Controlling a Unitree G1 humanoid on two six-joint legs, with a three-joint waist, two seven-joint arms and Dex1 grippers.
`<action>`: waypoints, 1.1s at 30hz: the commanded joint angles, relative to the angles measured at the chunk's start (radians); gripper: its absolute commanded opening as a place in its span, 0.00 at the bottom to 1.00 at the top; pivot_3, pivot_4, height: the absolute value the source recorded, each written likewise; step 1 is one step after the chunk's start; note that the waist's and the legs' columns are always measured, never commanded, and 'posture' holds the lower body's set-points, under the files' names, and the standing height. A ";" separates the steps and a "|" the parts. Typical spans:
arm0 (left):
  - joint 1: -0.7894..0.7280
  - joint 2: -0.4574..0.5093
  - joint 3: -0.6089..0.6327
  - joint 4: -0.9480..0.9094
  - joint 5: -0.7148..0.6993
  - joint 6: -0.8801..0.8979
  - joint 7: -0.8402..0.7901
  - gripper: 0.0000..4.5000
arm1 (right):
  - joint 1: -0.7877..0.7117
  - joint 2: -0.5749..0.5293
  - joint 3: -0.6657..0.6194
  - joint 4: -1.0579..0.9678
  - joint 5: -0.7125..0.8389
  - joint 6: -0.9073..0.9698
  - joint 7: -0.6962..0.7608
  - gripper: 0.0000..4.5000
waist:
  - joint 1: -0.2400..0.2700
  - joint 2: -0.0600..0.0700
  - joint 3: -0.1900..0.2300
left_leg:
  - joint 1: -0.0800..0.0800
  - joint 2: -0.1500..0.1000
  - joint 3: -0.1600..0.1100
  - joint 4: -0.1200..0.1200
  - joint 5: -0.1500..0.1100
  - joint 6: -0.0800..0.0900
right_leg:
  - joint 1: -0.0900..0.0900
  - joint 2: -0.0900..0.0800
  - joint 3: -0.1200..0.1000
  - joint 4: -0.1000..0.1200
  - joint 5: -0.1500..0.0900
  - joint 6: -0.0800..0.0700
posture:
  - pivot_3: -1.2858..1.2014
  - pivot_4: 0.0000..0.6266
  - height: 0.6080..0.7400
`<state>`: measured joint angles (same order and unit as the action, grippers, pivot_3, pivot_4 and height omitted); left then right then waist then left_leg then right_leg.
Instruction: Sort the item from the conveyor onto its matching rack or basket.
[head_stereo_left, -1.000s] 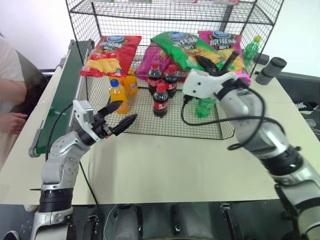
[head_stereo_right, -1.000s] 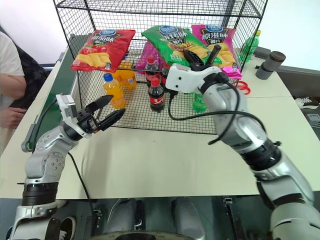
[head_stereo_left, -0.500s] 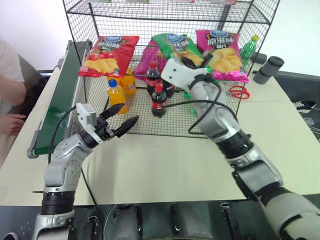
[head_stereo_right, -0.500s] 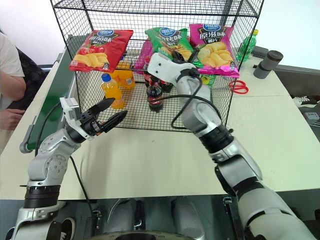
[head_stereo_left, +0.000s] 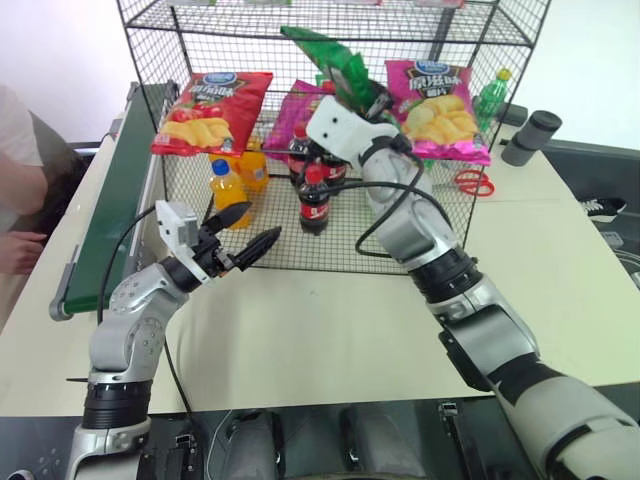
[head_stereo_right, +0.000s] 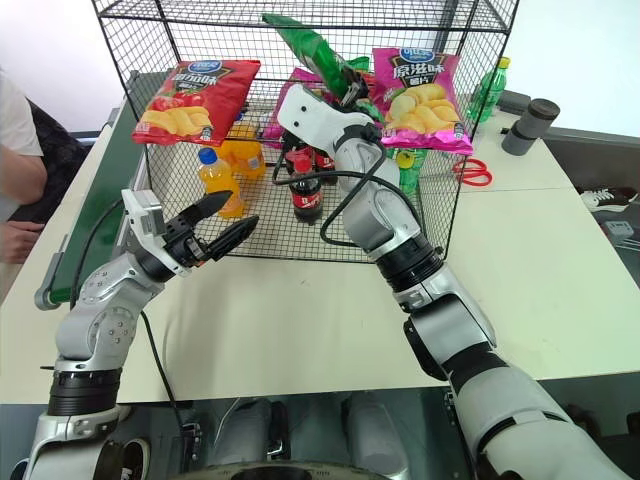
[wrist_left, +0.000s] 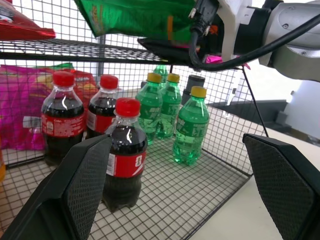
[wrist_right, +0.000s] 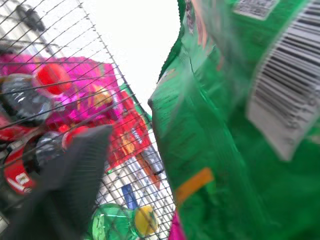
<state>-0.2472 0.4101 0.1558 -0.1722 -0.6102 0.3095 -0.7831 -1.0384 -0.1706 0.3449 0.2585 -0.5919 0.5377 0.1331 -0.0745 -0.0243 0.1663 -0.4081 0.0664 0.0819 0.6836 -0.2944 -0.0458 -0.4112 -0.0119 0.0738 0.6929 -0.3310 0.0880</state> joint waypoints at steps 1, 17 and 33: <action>-0.003 0.005 -0.011 -0.051 0.004 0.006 0.013 1.00 | -0.039 0.064 -0.003 -0.085 0.044 -0.043 0.019 1.00 | 0.000 0.000 0.000 | 0.000 0.000 0.000 0.000 0.000 0.000 | 0.000 0.000 0.000 0.001 0.000 0.000 | 0.52 0.24 1.00; 0.016 -0.006 -0.019 -0.058 0.000 0.010 0.026 1.00 | 0.010 0.093 -0.008 -0.131 0.076 -0.065 0.048 1.00 | 0.000 0.000 0.000 | 0.000 0.000 -0.001 -0.001 0.002 0.002 | -0.003 0.001 0.000 0.005 0.000 0.000 | 0.52 0.24 1.00; 0.006 -0.016 -0.032 -0.097 -0.001 0.028 0.047 1.00 | 0.022 0.205 -0.141 -0.102 0.305 -0.185 0.040 1.00 | 0.003 0.000 0.000 | 0.000 0.000 -0.002 -0.001 0.002 0.002 | -0.003 0.000 0.000 0.006 0.000 -0.001 | 0.52 0.24 1.00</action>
<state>-0.2327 0.3905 0.1232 -0.2316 -0.6009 0.3385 -0.7421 -0.9980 0.0245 0.2516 0.1980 -0.3440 0.3851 0.1651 -0.0714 -0.0244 0.1662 -0.4084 0.0659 0.0800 0.6824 -0.2924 -0.0435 -0.4137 -0.0123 0.0734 0.6985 -0.3308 0.0871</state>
